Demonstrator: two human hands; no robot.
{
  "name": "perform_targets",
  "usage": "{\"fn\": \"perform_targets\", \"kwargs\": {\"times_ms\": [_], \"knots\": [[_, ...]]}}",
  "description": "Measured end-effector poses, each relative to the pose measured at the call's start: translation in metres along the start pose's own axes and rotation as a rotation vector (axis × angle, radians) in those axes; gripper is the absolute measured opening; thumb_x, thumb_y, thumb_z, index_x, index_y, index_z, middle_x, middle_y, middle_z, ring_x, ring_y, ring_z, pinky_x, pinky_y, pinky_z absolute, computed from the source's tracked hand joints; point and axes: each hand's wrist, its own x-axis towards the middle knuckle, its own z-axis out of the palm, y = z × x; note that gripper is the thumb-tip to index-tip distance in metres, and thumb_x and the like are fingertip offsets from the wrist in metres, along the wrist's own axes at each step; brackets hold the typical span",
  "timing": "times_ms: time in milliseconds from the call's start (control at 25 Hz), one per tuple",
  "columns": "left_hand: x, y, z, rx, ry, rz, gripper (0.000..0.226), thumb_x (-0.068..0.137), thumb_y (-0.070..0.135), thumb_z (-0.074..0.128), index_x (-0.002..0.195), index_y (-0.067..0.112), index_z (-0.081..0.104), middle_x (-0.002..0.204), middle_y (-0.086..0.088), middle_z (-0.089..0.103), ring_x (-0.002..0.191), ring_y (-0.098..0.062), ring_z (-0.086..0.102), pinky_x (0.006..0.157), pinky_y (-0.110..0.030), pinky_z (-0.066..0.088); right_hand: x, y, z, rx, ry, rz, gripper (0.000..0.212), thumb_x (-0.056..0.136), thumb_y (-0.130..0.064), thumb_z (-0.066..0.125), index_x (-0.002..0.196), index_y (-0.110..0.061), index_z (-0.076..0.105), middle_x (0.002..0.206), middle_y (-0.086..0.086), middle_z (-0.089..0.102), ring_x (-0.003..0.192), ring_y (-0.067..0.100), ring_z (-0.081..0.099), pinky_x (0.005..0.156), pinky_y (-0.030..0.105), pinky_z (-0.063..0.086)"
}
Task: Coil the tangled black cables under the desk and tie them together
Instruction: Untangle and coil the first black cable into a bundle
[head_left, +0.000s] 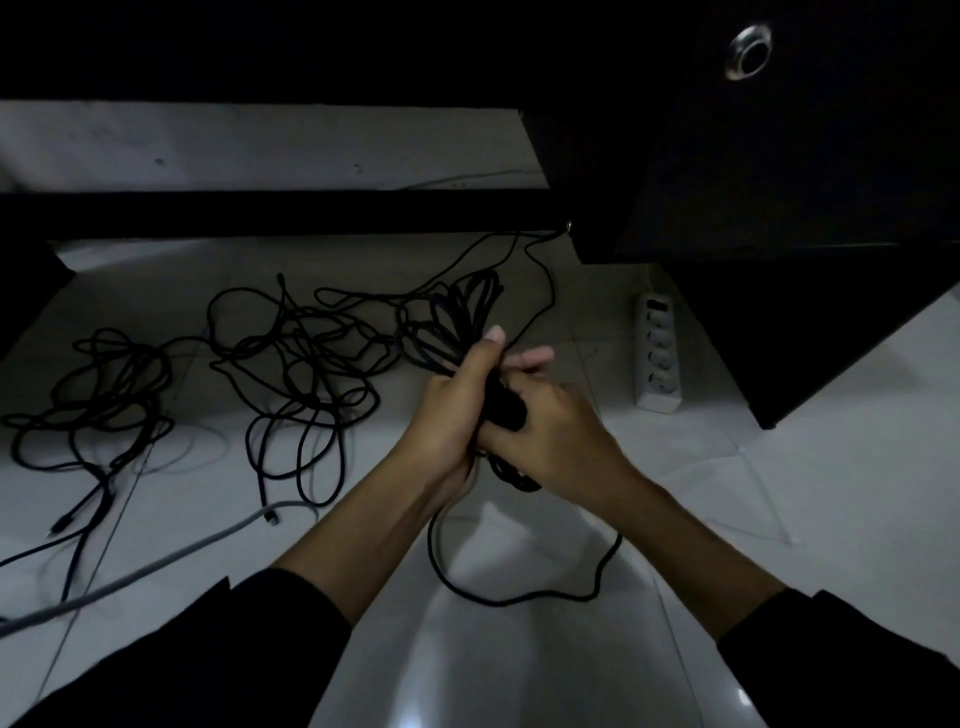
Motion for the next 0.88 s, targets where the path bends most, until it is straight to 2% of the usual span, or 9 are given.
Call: {"fn": "perform_targets", "kwargs": {"times_ms": [120,240,320,400,560,600,680,760,880], "knots": [[0.002,0.01,-0.007,-0.022,0.036,0.021,0.049,0.099,0.037,0.046,0.065,0.014,0.073,0.083,-0.006,0.076,0.096,-0.022,0.07,0.081,-0.029,0.056,-0.003,0.005,-0.017,0.345,-0.313,0.183,0.019,0.084,-0.042,0.069,0.096,-0.027,0.065,0.085,0.002,0.073,0.069,0.018,0.069,0.063,0.034,0.054],[0.009,0.02,-0.019,-0.137,0.127,0.078,0.044,0.098,0.028,0.049,0.056,0.013,0.047,0.051,0.0,0.047,0.056,-0.019,0.057,0.061,-0.03,0.055,-0.019,0.02,-0.021,0.475,-0.443,0.285,0.04,0.084,-0.052,0.059,0.1,-0.016,0.066,0.075,0.005,0.071,0.062,0.023,0.06,0.057,0.031,0.044],[0.013,0.023,-0.026,-0.172,0.125,0.098,0.038,0.098,0.024,0.048,0.061,0.017,0.04,0.051,0.004,0.033,0.042,-0.012,0.038,0.049,-0.025,0.048,-0.026,0.033,-0.023,0.563,-0.442,0.323,0.041,0.087,-0.046,0.056,0.097,-0.007,0.066,0.068,0.002,0.062,0.064,0.016,0.056,0.06,0.025,0.044],[0.015,0.022,-0.031,-0.173,0.114,0.096,0.032,0.099,0.021,0.046,0.067,0.019,0.042,0.05,0.005,0.03,0.038,-0.009,0.029,0.044,-0.022,0.04,-0.029,0.043,-0.027,0.607,-0.457,0.34,0.028,0.091,-0.033,0.055,0.092,-0.007,0.067,0.067,0.0,0.058,0.066,0.012,0.054,0.066,0.022,0.046],[0.018,0.026,-0.036,-0.127,0.097,0.104,0.029,0.098,0.018,0.044,0.069,0.018,0.042,0.048,0.006,0.03,0.034,-0.007,0.024,0.038,-0.02,0.031,-0.033,0.057,-0.029,0.601,-0.544,0.356,0.017,0.098,-0.021,0.049,0.088,-0.016,0.062,0.082,0.004,0.062,0.081,0.018,0.061,0.081,0.033,0.049],[0.018,0.027,-0.038,-0.11,0.1,0.104,0.03,0.098,0.018,0.044,0.068,0.018,0.041,0.048,0.006,0.03,0.034,-0.007,0.024,0.038,-0.02,0.03,-0.035,0.057,-0.029,0.582,-0.545,0.374,0.017,0.1,-0.023,0.047,0.091,-0.018,0.061,0.084,0.004,0.062,0.082,0.019,0.062,0.084,0.036,0.049],[0.02,0.028,-0.041,-0.072,0.11,0.095,0.031,0.097,0.018,0.045,0.067,0.019,0.04,0.05,0.005,0.03,0.035,-0.009,0.023,0.038,-0.02,0.03,-0.036,0.054,-0.032,0.466,-0.5,0.35,0.018,0.101,-0.027,0.045,0.098,-0.022,0.062,0.084,0.0,0.058,0.079,0.014,0.059,0.077,0.028,0.05],[0.021,0.029,-0.045,-0.001,0.107,0.09,0.031,0.097,0.019,0.046,0.066,0.018,0.039,0.052,0.003,0.031,0.036,-0.01,0.024,0.04,-0.022,0.031,-0.031,0.045,-0.04,0.133,-0.447,0.172,0.02,0.1,-0.031,0.046,0.101,-0.028,0.065,0.085,-0.013,0.059,0.078,0.001,0.056,0.072,0.018,0.046],[0.02,0.03,-0.045,0.136,0.075,0.08,0.032,0.097,0.022,0.047,0.067,0.017,0.039,0.054,0.002,0.037,0.038,-0.011,0.026,0.041,-0.023,0.034,-0.016,0.028,-0.047,-0.274,-0.485,-0.101,0.019,0.097,-0.036,0.052,0.103,-0.03,0.068,0.09,-0.014,0.05,0.088,-0.002,0.05,0.075,0.015,0.04]]}}
